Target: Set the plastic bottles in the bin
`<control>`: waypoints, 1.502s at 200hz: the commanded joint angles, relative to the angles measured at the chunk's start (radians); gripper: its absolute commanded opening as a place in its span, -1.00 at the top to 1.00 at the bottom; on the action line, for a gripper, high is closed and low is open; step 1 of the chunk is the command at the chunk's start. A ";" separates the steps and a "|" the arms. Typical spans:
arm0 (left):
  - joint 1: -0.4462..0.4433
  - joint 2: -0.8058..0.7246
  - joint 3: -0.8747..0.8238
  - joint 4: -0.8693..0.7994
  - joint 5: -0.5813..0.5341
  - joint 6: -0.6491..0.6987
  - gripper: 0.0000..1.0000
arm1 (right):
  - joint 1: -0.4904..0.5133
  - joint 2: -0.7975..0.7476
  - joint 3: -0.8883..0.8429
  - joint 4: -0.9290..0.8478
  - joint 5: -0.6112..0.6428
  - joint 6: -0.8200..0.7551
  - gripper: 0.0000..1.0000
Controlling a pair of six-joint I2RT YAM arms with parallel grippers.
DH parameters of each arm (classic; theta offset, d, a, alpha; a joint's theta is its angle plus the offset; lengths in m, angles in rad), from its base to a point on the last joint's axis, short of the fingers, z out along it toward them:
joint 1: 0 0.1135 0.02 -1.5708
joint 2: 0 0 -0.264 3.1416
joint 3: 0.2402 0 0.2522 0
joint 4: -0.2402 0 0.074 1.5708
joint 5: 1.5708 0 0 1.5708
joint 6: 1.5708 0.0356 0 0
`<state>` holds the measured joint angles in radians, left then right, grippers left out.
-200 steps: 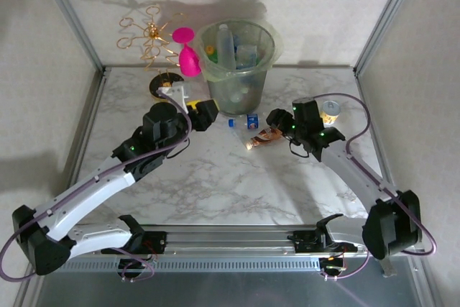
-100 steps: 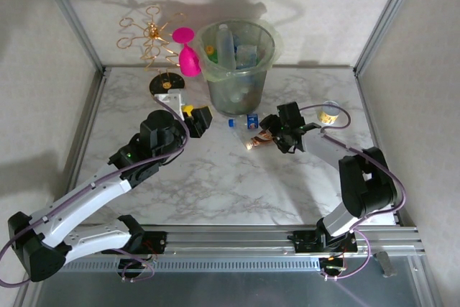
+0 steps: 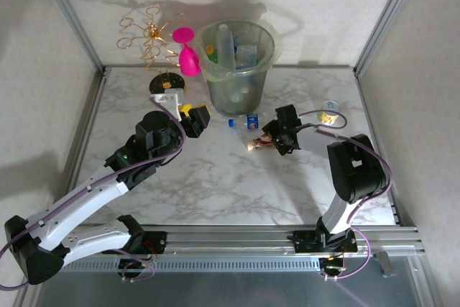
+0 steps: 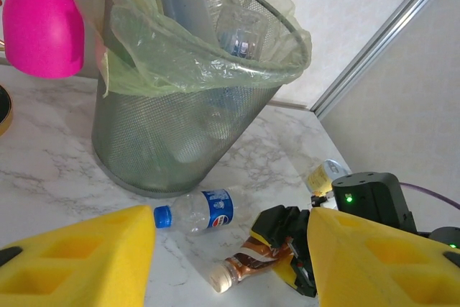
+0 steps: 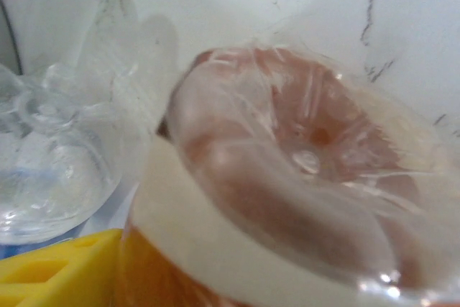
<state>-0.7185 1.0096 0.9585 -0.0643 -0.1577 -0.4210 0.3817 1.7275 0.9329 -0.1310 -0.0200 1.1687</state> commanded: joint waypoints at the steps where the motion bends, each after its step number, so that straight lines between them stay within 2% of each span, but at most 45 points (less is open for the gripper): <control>1: -0.005 0.001 -0.007 0.009 -0.010 0.023 -0.14 | -0.012 0.025 0.013 0.017 0.026 0.003 -0.42; 35: -0.004 0.003 -0.010 0.010 -0.020 0.029 -0.14 | -0.012 -0.022 -0.007 0.012 0.044 0.000 -0.22; 87: -0.004 0.012 -0.009 0.009 -0.029 0.033 -0.13 | -0.011 -0.168 -0.072 -0.019 0.062 -0.010 -0.02; 118: -0.005 -0.003 -0.003 -0.010 -0.046 0.020 -0.13 | -0.010 -0.298 -0.097 -0.058 0.064 -0.036 0.01; 155: -0.011 -0.082 0.020 -0.101 -0.141 -0.007 -0.13 | 0.005 -0.456 0.006 -0.123 0.126 -0.187 0.10; 179: -0.011 -0.145 0.005 -0.120 -0.236 0.049 -0.13 | 0.005 -0.488 0.138 -0.147 0.160 -0.298 0.11; 218: -0.010 -0.193 -0.067 -0.057 -0.341 0.122 -0.13 | 0.005 -0.337 0.488 -0.202 0.192 -0.493 0.14; 238: -0.010 -0.192 -0.104 -0.032 -0.337 0.119 -0.13 | 0.003 -0.206 0.692 -0.231 0.182 -0.590 0.13; 275: -0.009 -0.185 -0.124 -0.025 -0.342 0.124 -0.12 | 0.014 0.049 1.021 -0.256 0.051 -0.749 0.14; 300: -0.007 -0.189 -0.133 -0.019 -0.356 0.122 -0.12 | 0.027 0.183 1.206 -0.284 0.101 -0.892 0.13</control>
<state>-0.7212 0.8356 0.8337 -0.1085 -0.4732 -0.3168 0.3916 1.8126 1.9881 -0.3641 0.0776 0.4648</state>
